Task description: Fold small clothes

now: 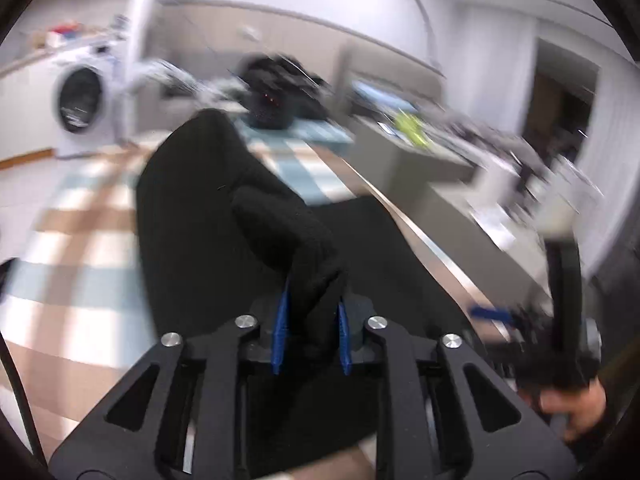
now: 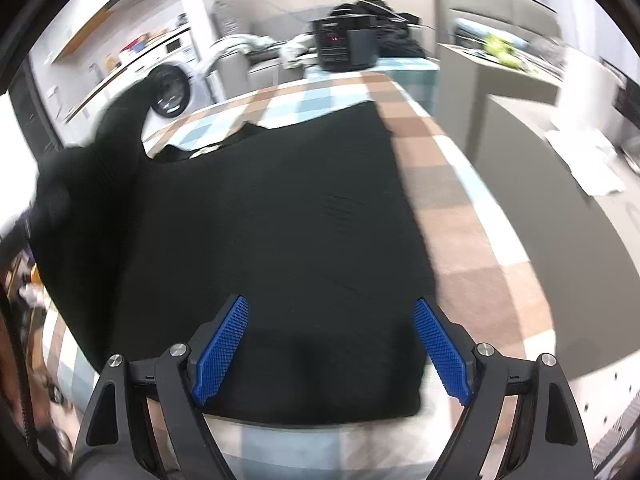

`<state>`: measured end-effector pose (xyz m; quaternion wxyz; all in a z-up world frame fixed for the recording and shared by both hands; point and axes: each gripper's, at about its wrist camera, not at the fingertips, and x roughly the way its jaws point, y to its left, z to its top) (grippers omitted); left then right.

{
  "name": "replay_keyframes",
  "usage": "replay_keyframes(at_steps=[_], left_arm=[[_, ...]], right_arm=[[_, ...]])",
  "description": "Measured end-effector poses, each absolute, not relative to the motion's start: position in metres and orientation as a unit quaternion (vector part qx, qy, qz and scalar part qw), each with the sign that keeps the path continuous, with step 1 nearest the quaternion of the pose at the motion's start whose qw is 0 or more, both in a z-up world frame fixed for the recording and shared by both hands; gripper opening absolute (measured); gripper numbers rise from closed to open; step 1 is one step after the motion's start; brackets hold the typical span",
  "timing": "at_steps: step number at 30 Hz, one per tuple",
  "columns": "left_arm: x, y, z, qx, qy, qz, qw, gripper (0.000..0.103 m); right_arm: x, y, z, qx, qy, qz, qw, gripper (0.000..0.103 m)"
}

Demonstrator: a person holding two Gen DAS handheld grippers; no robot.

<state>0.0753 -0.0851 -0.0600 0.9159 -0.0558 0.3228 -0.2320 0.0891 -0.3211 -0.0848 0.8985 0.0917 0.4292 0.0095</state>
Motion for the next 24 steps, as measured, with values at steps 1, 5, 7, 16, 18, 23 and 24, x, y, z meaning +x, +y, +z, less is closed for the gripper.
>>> replay_keyframes(at_steps=[1, 5, 7, 16, 18, 23, 24], left_arm=[[0.075, -0.09, -0.066, -0.055, 0.336, -0.247, 0.907, 0.027], [0.07, -0.083, -0.084, -0.084, 0.369, -0.262, 0.888, 0.05], [0.064, -0.073, -0.083, -0.094, 0.363, -0.257, 0.891, 0.062], [0.063, -0.01, -0.094, -0.115, 0.374, -0.149, 0.908, 0.065], [0.07, -0.005, -0.099, -0.126, 0.386, -0.139, 0.903, 0.065], [0.079, 0.006, -0.092, -0.128, 0.387, -0.132, 0.903, 0.065], [0.081, 0.006, -0.087, -0.124, 0.386, -0.131, 0.905, 0.065]], right_arm=[[0.088, -0.326, -0.085, 0.098, 0.43, 0.005, 0.898, 0.087], [0.089, -0.331, -0.086, 0.119, 0.428, -0.001, 0.896, 0.087], [0.092, -0.327, -0.084, 0.119, 0.423, 0.001, 0.898, 0.087], [0.088, -0.329, -0.06, 0.144, 0.37, -0.019, 0.918, 0.087], [0.087, -0.329, -0.056, 0.164, 0.369, 0.0, 0.915, 0.087], [0.09, -0.311, -0.038, 0.137, 0.377, 0.054, 0.915, 0.087], [0.092, -0.309, -0.032, 0.131, 0.377, 0.068, 0.914, 0.087]])
